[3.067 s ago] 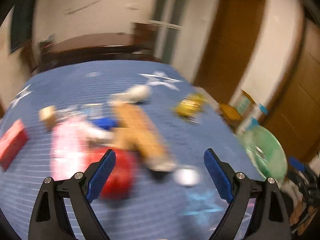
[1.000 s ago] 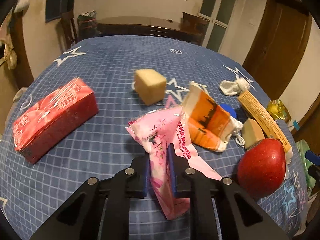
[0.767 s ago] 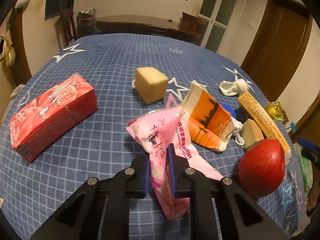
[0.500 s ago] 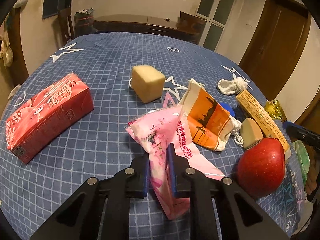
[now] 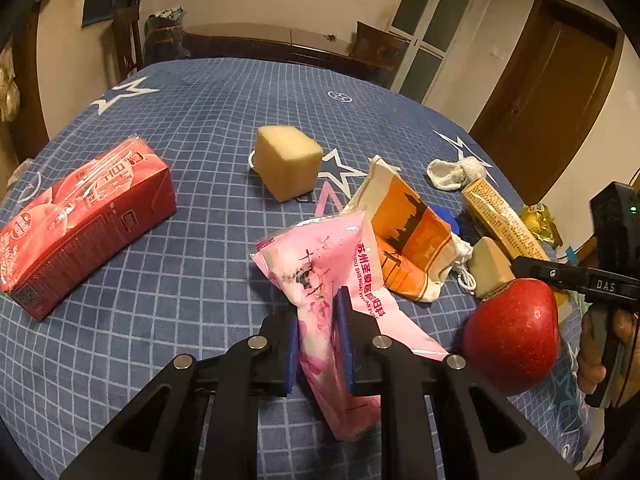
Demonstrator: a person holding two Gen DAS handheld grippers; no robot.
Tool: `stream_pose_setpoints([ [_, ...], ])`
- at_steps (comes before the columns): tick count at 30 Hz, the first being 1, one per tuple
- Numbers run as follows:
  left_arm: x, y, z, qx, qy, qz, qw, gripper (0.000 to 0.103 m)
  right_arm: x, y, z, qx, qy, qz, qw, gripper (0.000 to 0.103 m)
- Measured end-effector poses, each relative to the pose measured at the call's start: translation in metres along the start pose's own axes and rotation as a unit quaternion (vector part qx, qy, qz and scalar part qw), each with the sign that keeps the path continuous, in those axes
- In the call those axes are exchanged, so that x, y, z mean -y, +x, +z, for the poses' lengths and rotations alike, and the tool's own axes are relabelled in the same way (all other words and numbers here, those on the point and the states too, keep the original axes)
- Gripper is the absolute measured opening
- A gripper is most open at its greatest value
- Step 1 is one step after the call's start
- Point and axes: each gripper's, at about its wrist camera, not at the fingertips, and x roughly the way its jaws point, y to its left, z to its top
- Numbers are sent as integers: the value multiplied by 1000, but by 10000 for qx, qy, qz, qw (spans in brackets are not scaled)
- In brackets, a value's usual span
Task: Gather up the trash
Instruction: 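Grasp the pink tissue pack with the left tool while the right tool grasps the yellow medicine box, then lift the pink tissue pack and medicine box and carry them over the green bin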
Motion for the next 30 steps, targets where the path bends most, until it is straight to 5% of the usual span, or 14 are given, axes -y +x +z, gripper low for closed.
stream_pose_setpoints([
  [4, 7, -11, -4, 183, 55, 161, 9997, 18, -22, -30, -11, 575, -422, -474, 9963, 54],
  [10, 30, -60, -17, 770, 219, 377, 9961, 18, -73, -80, -53, 1507, -1074, -1215, 9752, 54],
  [16, 62, -118, -35, 1294, 459, 339, 9899, 18, -96, -110, -99, 2164, -1269, -1529, 9559, 54],
  [30, 149, -192, -75, 1865, 1192, 382, 9744, 18, -108, -156, -143, 2707, -1417, -1942, 9322, 54],
])
